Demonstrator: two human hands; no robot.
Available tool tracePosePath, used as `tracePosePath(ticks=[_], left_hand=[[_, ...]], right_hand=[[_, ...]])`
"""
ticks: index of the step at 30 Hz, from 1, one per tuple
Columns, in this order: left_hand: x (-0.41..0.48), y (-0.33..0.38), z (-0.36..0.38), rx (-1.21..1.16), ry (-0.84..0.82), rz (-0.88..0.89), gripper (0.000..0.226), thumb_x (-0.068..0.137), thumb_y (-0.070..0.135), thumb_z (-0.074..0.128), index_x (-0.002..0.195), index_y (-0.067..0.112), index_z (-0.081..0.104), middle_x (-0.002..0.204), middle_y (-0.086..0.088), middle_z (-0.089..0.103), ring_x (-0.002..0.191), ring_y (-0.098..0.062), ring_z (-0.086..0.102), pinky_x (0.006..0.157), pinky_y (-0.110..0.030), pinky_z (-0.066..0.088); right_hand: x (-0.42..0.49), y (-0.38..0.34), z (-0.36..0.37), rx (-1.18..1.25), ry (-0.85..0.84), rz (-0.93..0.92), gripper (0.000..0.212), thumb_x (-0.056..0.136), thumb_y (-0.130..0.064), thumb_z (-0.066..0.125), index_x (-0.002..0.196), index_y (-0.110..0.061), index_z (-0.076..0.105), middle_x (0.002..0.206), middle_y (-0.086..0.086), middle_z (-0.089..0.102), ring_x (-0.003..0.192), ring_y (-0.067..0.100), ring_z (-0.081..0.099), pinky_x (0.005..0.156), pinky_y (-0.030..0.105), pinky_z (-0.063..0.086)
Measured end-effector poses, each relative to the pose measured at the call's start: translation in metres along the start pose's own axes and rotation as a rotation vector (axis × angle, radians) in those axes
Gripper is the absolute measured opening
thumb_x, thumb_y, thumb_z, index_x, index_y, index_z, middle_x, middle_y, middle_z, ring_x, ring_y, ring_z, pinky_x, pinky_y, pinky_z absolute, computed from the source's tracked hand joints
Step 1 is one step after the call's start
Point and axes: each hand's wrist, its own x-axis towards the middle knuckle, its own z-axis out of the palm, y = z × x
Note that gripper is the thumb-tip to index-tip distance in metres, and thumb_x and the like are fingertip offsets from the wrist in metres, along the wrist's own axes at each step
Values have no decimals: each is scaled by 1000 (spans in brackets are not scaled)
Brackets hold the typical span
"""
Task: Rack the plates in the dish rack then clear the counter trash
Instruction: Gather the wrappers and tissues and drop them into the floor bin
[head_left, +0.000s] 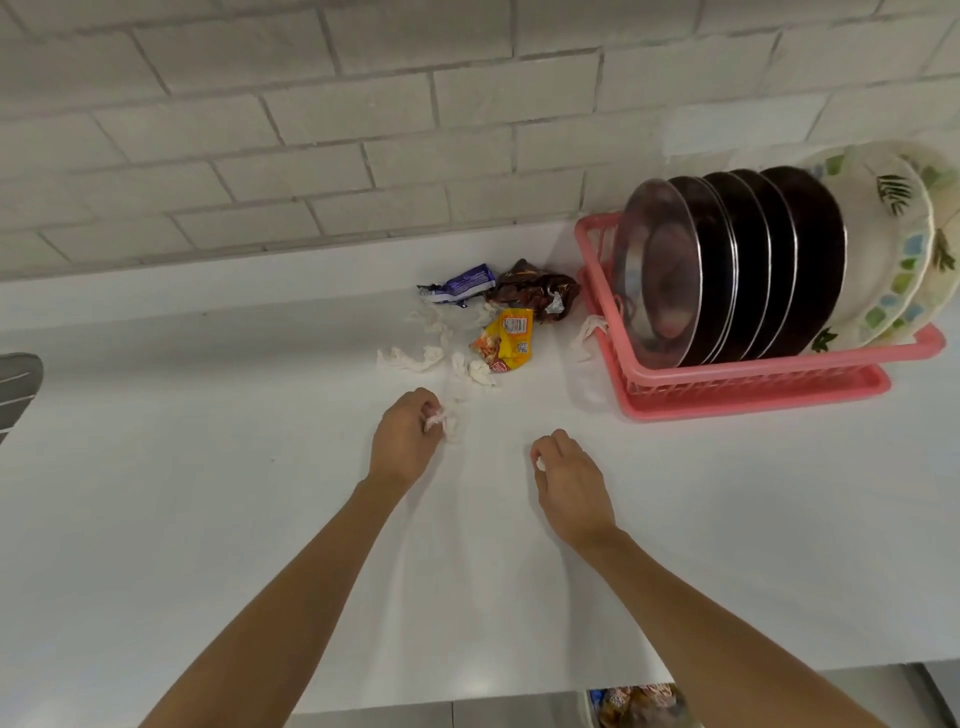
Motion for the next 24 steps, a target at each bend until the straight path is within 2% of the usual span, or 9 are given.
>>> tracePosePath(ticks=[3,5,8,10,13,17,20,22,24], left_hand=[[-11,5,-3,-154,34,-18,31,82,1,69,107,19,66,88,3,63,74,-6,59,69,-13,47],[-22,12,-5,-231,61,-13,25,83,0,67,101,17,69,91,4,64,76,-1,59,67,-6,42],[-41,24,-4,-283,41,-56,15,87,5,63,87,18,70,88,6,65,76,-3,59,67,-10,43],[-51,28,0,-356,-17,-166,11,90,11,61,81,14,67,79,2,64,68,-10,55,66,-21,43],[-72,29,9,-478,-72,-336,20,91,20,57,73,11,58,69,-5,55,65,-16,48,63,-34,38],[-100,35,14,-675,-42,-495,23,94,20,52,72,17,49,72,0,49,71,-15,45,71,-31,34],[-110,43,14,-738,-36,-547,20,95,20,50,75,17,48,76,-5,46,74,-18,43,71,-31,32],[-116,49,14,-763,-49,-548,25,98,21,48,76,12,55,75,-4,55,68,-15,49,64,-25,38],[-122,55,14,-832,-78,-536,30,100,25,50,84,6,65,81,-6,68,70,-15,60,58,-22,46]], right_hand=[[2,2,0,12,19,-16,6,92,-10,57,88,-10,62,86,3,54,72,22,54,63,32,46],[3,3,1,8,18,-15,18,98,-21,52,89,-9,62,86,4,54,73,22,54,64,32,45],[4,4,1,40,-13,-4,29,101,-29,47,86,-9,61,86,2,51,75,19,52,67,30,42],[5,3,-1,84,-46,10,36,102,-33,42,80,-10,59,84,-1,48,75,18,49,68,29,40],[3,0,-7,165,-74,50,42,104,-30,37,70,-10,50,77,-1,46,72,20,48,69,32,38],[-14,-11,-18,325,-168,123,44,104,-27,36,62,-13,40,64,2,48,63,20,49,65,33,35],[-36,-18,-22,386,-222,134,46,104,-29,37,63,-14,51,58,-7,54,58,7,52,64,26,38],[-45,-24,-27,485,-258,186,49,103,-33,41,59,-16,52,48,-13,49,50,3,47,57,17,34],[-52,-30,-32,596,-267,217,54,102,-37,45,54,-13,45,44,-9,39,44,6,37,53,20,30]])
